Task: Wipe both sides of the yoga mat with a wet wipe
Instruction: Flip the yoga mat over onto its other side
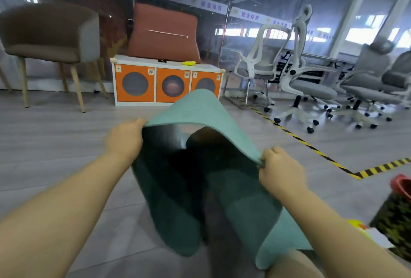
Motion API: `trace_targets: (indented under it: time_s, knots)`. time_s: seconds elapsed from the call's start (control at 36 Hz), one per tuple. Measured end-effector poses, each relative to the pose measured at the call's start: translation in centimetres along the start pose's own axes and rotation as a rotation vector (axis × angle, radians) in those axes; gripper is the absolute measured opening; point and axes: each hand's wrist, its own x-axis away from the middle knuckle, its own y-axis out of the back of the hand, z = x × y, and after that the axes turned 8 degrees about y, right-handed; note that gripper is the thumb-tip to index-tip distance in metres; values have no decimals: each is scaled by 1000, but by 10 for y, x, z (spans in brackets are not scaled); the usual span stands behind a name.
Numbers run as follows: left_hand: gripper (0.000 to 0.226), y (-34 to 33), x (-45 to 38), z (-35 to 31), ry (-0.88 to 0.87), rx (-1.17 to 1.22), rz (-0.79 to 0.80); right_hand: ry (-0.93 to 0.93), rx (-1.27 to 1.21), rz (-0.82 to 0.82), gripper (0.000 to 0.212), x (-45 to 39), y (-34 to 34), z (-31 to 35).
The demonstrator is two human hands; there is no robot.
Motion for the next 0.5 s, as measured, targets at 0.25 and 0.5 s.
trace_targets:
  time_s: [0.25, 0.5]
  knots:
    - [31, 37, 10, -34, -484, 97, -229, 139, -203, -224, 59, -19, 43, 73]
    - [43, 31, 44, -14, -675, -10, -266, 371, -25, -332, 53, -26, 70, 98]
